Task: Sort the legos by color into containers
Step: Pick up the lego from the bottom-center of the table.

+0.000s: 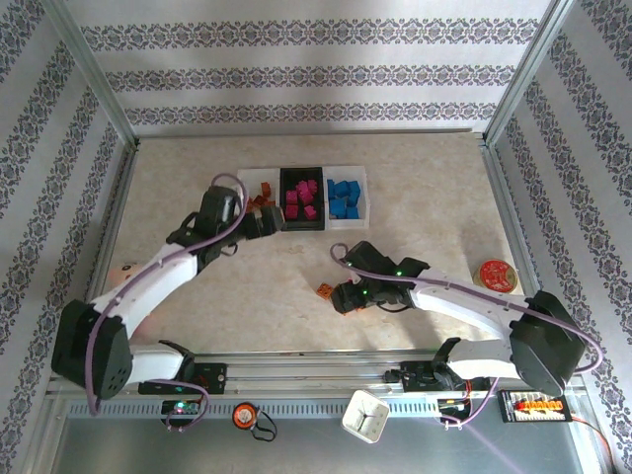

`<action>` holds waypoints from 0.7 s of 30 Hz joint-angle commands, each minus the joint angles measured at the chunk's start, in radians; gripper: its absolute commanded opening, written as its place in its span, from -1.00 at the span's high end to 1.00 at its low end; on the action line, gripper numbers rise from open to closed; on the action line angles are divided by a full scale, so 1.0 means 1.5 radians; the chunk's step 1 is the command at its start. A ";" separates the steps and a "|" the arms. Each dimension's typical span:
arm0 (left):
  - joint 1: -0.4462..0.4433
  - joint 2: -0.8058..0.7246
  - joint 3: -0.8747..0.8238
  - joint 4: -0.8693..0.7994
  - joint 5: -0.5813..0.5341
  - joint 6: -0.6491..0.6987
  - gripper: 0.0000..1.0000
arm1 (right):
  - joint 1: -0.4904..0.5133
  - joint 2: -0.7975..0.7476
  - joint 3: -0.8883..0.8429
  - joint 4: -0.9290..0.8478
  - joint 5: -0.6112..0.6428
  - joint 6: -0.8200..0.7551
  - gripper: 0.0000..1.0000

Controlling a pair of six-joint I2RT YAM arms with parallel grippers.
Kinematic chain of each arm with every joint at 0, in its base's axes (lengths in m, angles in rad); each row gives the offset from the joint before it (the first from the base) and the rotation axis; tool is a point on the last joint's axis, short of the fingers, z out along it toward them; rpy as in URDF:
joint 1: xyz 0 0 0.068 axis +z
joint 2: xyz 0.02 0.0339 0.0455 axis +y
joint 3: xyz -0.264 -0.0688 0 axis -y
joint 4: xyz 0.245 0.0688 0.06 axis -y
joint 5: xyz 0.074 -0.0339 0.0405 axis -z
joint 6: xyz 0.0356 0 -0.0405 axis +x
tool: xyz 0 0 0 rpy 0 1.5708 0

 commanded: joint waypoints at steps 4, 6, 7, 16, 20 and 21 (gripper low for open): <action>-0.015 -0.118 -0.101 0.015 0.004 -0.051 -1.00 | 0.057 0.036 -0.007 -0.046 -0.025 0.035 -0.32; -0.014 -0.145 -0.122 0.005 -0.001 -0.053 -1.00 | 0.063 0.056 -0.004 -0.047 -0.022 0.036 -0.32; -0.015 -0.155 -0.131 0.003 -0.002 -0.055 -1.00 | 0.063 0.067 0.000 -0.048 -0.019 0.036 -0.32; -0.014 -0.181 -0.149 -0.016 -0.015 -0.060 -1.00 | 0.061 0.121 0.057 -0.071 0.090 0.008 -0.27; -0.014 -0.184 -0.145 -0.018 -0.019 -0.056 -1.00 | 0.061 0.147 0.076 -0.067 0.100 -0.008 -0.26; -0.014 -0.182 -0.145 -0.018 -0.019 -0.055 -1.00 | 0.061 0.158 0.080 -0.065 0.103 -0.014 -0.25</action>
